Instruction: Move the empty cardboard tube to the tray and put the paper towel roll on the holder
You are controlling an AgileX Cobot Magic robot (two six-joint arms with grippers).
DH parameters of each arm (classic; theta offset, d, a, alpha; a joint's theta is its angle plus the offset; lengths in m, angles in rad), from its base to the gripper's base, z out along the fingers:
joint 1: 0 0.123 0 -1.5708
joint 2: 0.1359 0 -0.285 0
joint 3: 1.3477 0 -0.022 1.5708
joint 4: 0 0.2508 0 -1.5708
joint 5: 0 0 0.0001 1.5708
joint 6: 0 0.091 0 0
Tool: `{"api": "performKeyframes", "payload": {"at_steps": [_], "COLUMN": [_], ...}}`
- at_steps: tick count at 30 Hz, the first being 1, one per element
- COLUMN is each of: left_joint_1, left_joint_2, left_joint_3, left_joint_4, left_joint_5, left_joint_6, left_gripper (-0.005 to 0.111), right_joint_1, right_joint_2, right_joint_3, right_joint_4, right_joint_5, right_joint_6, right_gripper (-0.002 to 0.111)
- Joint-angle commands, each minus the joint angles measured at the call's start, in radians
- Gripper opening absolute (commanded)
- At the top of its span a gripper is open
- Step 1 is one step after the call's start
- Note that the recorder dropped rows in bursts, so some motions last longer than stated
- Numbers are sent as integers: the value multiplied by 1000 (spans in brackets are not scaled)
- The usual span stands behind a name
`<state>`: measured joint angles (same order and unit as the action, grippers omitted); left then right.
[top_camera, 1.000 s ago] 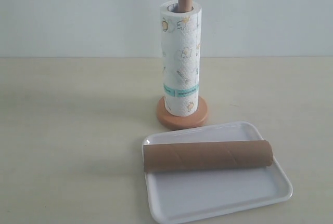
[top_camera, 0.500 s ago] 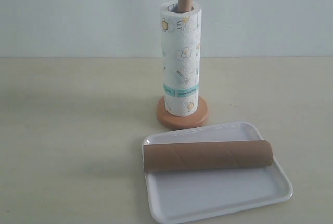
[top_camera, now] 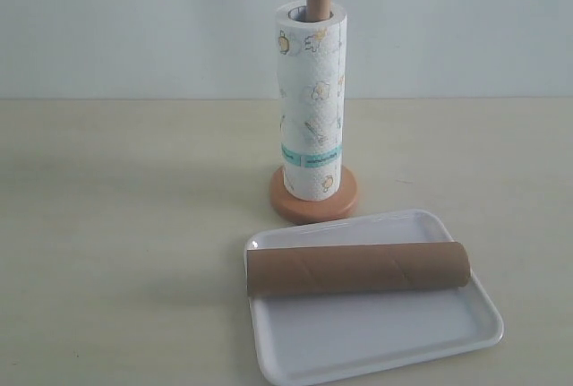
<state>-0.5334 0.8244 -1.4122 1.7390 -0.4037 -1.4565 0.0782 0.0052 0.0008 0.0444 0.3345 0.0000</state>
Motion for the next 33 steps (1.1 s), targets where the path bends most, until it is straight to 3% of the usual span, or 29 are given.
{"api": "performKeyframes", "payload": {"at_steps": [1, 6, 14, 21, 24, 27, 30, 33], "left_joint_1": [1, 1, 1, 1, 1, 1, 1, 1], "left_joint_2": [-44, -73, -77, -77, -77, -77, -77, -79], "left_joint_3": [0, 26, 214, 284, 284, 284, 304, 352], "left_joint_4": [5, 5, 5, 5, -26, -124, -310, -765], "left_joint_5": [12, 12, 22, 47, 25, 29, 51, 165], "left_joint_6": [-14, -70, -109, -484, -517, -310, 231, 780], "left_gripper": [4, 4, 4, 4, 4, 4, 4, 4], "right_joint_1": [1, 1, 1, 1, 1, 1, 1, 1], "right_joint_2": [-5, -5, -5, -5, -5, -5, -5, -5], "right_joint_3": [-1, -1, -1, -1, -1, -1, -1, -1], "right_joint_4": [2, 2, 2, 2, 2, 2, 2, 2], "right_joint_5": [-5, -5, -5, -5, -5, -5, -5, -5], "right_joint_6": [0, 0, 0, 0, 0, 0, 0, 0], "right_gripper": [1, 1, 1, 1, 1, 1, 1, 1]}}
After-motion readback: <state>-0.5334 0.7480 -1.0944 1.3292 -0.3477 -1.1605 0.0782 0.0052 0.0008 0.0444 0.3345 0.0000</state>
